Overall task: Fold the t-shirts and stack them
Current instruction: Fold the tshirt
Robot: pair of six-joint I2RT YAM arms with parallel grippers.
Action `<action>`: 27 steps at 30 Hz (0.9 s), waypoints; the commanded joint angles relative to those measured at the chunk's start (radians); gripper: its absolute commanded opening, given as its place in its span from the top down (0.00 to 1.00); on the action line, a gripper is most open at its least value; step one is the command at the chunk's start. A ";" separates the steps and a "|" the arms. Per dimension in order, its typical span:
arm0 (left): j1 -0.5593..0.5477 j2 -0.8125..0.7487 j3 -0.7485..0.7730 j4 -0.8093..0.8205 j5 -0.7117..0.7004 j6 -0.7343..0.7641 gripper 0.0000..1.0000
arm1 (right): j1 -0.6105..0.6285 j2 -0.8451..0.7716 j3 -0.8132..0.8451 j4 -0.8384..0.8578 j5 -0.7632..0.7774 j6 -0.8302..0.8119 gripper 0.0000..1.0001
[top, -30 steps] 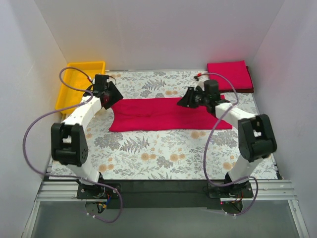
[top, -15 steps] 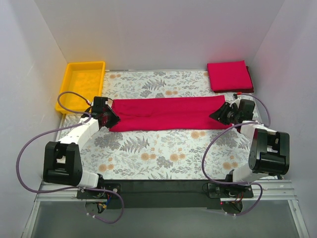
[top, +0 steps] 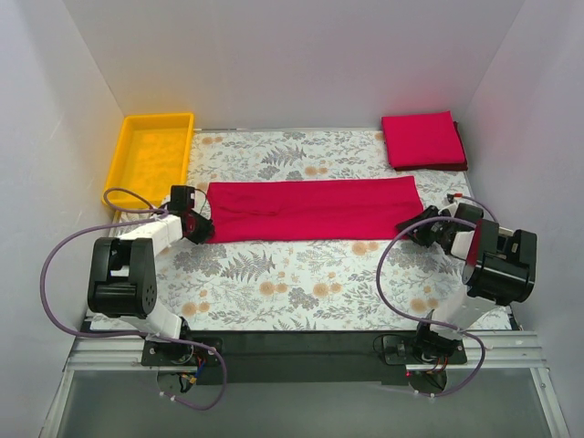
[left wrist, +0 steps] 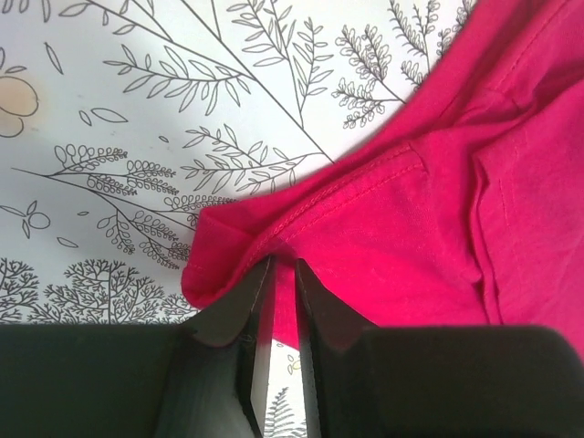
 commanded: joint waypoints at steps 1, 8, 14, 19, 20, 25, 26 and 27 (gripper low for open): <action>0.022 0.033 -0.042 -0.042 -0.061 -0.037 0.87 | -0.062 0.024 -0.058 -0.023 0.065 0.005 0.66; 0.045 0.016 -0.004 -0.079 -0.085 0.004 0.87 | -0.144 -0.071 -0.127 -0.027 0.081 0.034 0.65; 0.033 -0.036 0.031 -0.088 -0.032 0.069 0.76 | -0.135 -0.235 -0.143 -0.073 0.091 0.019 0.64; 0.010 -0.130 0.089 -0.122 -0.022 0.101 0.69 | -0.070 -0.339 -0.077 -0.099 0.095 -0.011 0.64; 0.008 -0.141 0.100 -0.133 -0.019 0.104 0.69 | -0.050 -0.335 -0.032 -0.098 0.095 -0.012 0.64; 0.003 -0.208 0.135 -0.160 -0.004 0.132 0.67 | 0.069 -0.204 0.103 -0.034 0.093 0.017 0.64; 0.002 -0.226 0.139 -0.163 -0.001 0.138 0.67 | 0.074 -0.177 0.117 0.021 0.093 0.031 0.64; 0.000 -0.239 0.142 -0.168 0.002 0.143 0.66 | 0.077 -0.151 0.135 0.048 0.093 0.053 0.64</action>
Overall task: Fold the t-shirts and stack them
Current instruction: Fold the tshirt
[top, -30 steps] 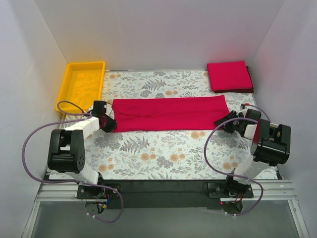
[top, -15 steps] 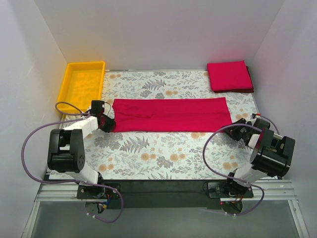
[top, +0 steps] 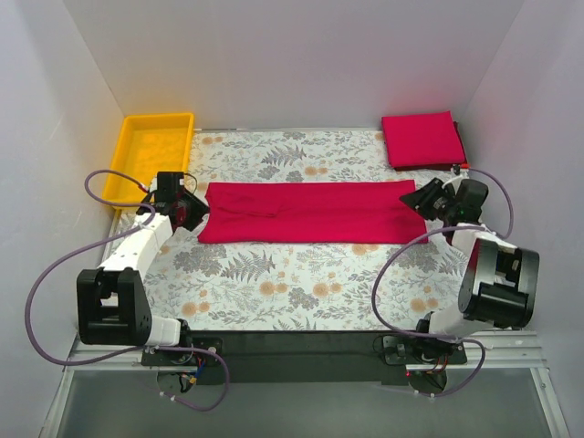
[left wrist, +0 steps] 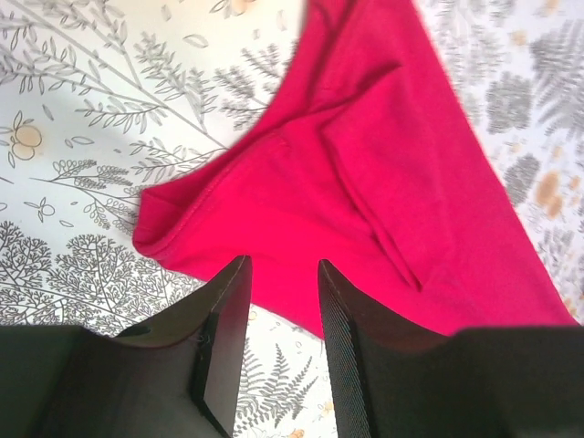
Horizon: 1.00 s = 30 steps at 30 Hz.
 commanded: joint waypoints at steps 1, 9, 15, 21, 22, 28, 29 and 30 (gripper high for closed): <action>-0.006 -0.074 0.031 -0.043 -0.001 0.045 0.65 | 0.016 0.118 0.057 0.119 0.001 0.043 0.64; -0.008 -0.145 -0.015 -0.058 -0.013 0.068 0.64 | -0.027 0.353 0.118 0.263 0.014 0.031 0.64; -0.009 -0.145 -0.047 -0.055 -0.030 0.085 0.64 | -0.105 0.415 0.107 0.340 -0.026 0.054 0.64; -0.035 -0.153 -0.048 -0.057 -0.068 0.099 0.57 | -0.082 0.266 0.054 0.325 -0.061 0.045 0.63; -0.043 -0.153 -0.047 -0.055 -0.070 0.099 0.56 | -0.065 0.213 0.043 0.316 -0.058 0.034 0.62; -0.152 -0.116 0.025 -0.075 -0.145 0.104 0.47 | 0.184 0.067 0.138 -0.161 0.227 -0.245 0.61; -0.172 -0.105 0.037 -0.078 -0.160 0.104 0.46 | 0.226 0.064 0.161 -0.216 0.277 -0.277 0.61; -0.202 -0.073 0.068 -0.084 -0.168 0.102 0.46 | 0.258 0.064 0.176 -0.308 0.319 -0.297 0.61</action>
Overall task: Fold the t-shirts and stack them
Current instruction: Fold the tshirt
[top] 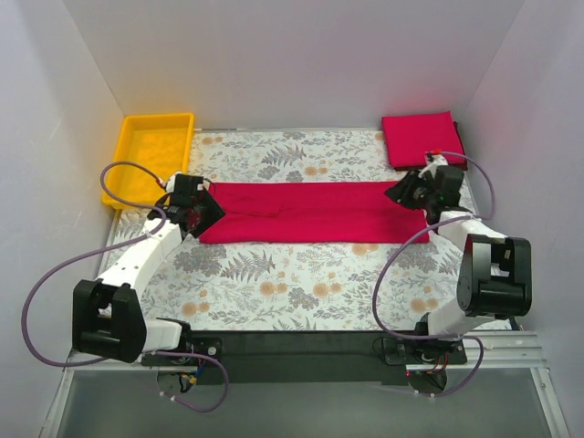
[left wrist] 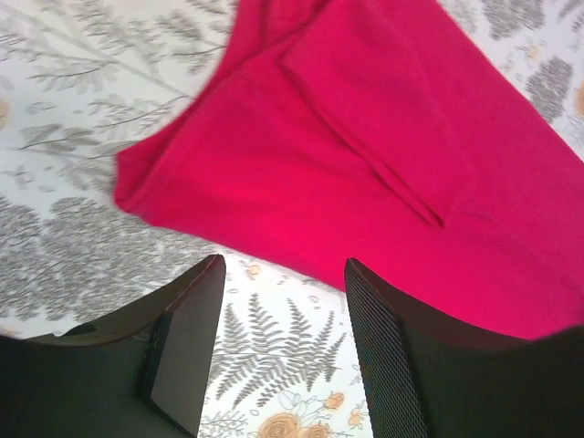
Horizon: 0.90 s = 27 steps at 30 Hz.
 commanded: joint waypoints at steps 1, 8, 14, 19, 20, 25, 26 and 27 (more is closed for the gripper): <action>-0.071 0.046 0.095 -0.011 -0.075 0.013 0.46 | 0.181 -0.016 0.085 -0.309 0.241 -0.186 0.61; -0.125 0.267 0.253 -0.027 -0.080 0.024 0.46 | 0.362 0.024 0.143 -0.531 0.461 -0.265 0.61; -0.134 0.448 0.350 -0.031 -0.095 0.036 0.48 | 0.410 0.088 0.136 -0.573 0.489 -0.289 0.61; -0.134 0.557 0.393 -0.028 -0.110 0.043 0.51 | 0.438 0.116 0.122 -0.610 0.527 -0.300 0.61; -0.134 0.578 0.402 -0.031 -0.115 0.048 0.51 | 0.442 0.116 0.117 -0.616 0.529 -0.300 0.60; -0.131 0.722 0.488 -0.059 -0.145 0.088 0.53 | 0.520 0.105 0.074 -0.737 0.520 -0.291 0.61; -0.128 0.742 0.501 -0.064 -0.153 0.096 0.53 | 0.542 0.099 0.067 -0.757 0.520 -0.288 0.61; -0.125 0.776 0.532 -0.070 -0.153 0.106 0.53 | 0.597 0.084 0.059 -0.804 0.518 -0.282 0.60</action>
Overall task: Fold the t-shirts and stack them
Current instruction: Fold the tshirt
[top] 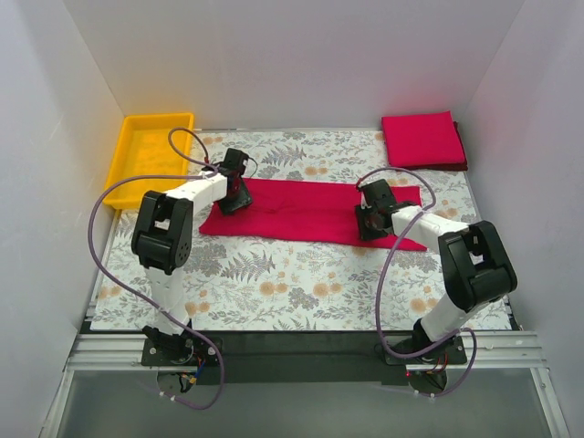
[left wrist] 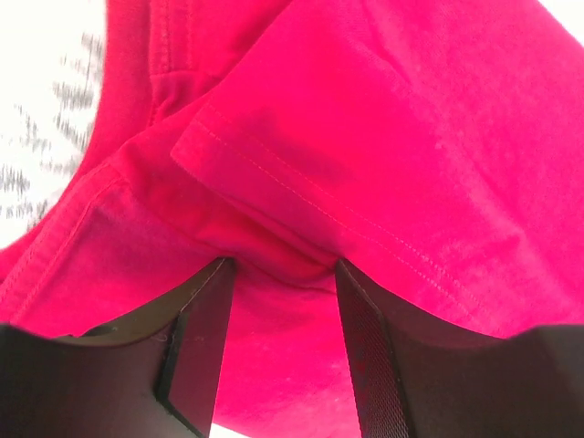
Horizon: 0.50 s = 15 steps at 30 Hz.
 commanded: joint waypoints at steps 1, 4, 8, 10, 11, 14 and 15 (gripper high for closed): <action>0.011 0.102 0.059 -0.014 -0.032 0.052 0.53 | 0.126 -0.006 -0.070 -0.248 -0.029 0.022 0.60; 0.022 0.176 0.137 -0.011 -0.029 0.113 0.53 | 0.258 -0.026 -0.078 -0.323 -0.078 0.061 0.60; 0.028 0.269 0.269 -0.012 -0.018 0.205 0.49 | 0.452 -0.018 -0.071 -0.351 -0.198 0.166 0.60; 0.026 0.306 0.329 -0.017 -0.009 0.265 0.49 | 0.580 0.019 -0.047 -0.354 -0.269 0.195 0.60; 0.026 0.349 0.380 -0.018 -0.001 0.283 0.48 | 0.623 0.037 -0.006 -0.354 -0.281 0.215 0.60; 0.028 0.427 0.508 -0.046 -0.012 0.345 0.48 | 0.764 0.141 0.106 -0.356 -0.333 0.236 0.60; 0.026 0.447 0.537 -0.052 -0.013 0.360 0.48 | 0.817 0.164 0.135 -0.356 -0.344 0.239 0.60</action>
